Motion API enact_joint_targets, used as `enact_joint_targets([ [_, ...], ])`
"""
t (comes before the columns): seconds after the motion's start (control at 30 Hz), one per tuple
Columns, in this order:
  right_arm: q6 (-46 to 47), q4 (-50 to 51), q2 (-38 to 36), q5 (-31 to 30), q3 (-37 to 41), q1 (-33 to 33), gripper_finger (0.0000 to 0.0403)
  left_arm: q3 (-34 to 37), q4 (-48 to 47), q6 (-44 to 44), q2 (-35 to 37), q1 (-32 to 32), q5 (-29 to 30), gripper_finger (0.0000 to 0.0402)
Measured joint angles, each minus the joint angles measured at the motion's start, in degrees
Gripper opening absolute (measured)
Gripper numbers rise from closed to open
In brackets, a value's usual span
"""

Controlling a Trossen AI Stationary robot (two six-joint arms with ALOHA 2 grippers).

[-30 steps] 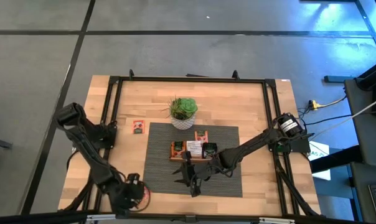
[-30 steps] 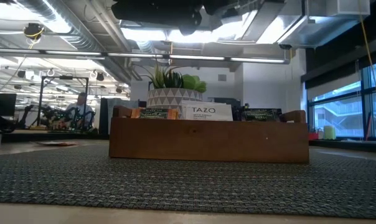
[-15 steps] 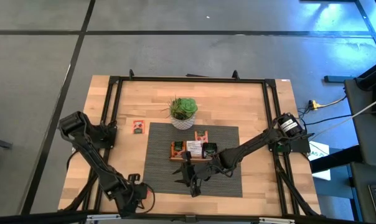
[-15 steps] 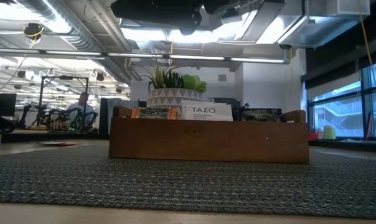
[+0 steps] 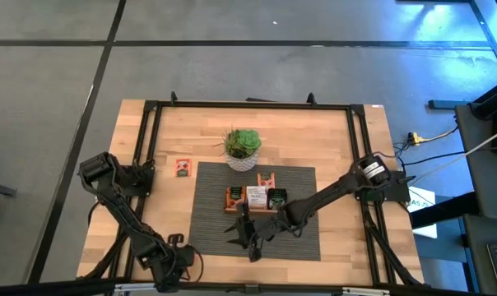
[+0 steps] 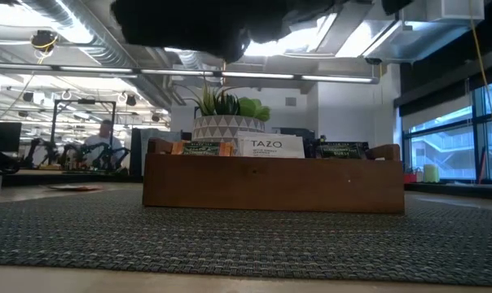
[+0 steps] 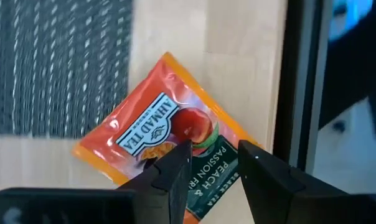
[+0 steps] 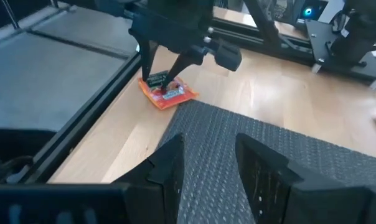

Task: Pick & Place Tea
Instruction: Put the orange tea bag into the left section of the wooden organizer

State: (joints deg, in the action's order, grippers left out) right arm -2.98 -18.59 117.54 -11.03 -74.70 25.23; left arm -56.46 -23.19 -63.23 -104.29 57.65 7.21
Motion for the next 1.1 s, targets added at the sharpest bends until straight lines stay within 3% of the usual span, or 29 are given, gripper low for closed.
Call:
enact_joint_targets([
  [0.2,1.3,-7.1,4.1,0.0,0.0,0.0,0.0145,0.1,2.7,-13.0,-0.1,0.3,5.2,0.0130],
  [0.47,5.8,-7.4,4.8,0.6,0.0,0.0,0.0145,0.5,2.2,-43.8,-0.4,0.9,18.2,0.0130],
  [0.6,7.2,-7.0,4.8,0.6,0.0,0.0,0.0145,0.5,2.1,-50.2,-0.4,1.3,20.5,0.0130],
  [0.8,6.9,-5.6,4.8,0.7,0.0,0.0,0.0145,-0.1,6.4,-43.0,1.5,3.1,28.6,0.0130],
  [0.97,5.5,-5.6,4.8,0.6,0.0,0.0,0.0145,-2.0,6.2,-32.4,3.4,2.5,27.5,0.0130],
  [1.1,3.9,-6.0,4.8,0.6,0.0,0.0,0.0145,-2.4,5.4,-12.1,4.8,0.7,19.3,0.0130],
])
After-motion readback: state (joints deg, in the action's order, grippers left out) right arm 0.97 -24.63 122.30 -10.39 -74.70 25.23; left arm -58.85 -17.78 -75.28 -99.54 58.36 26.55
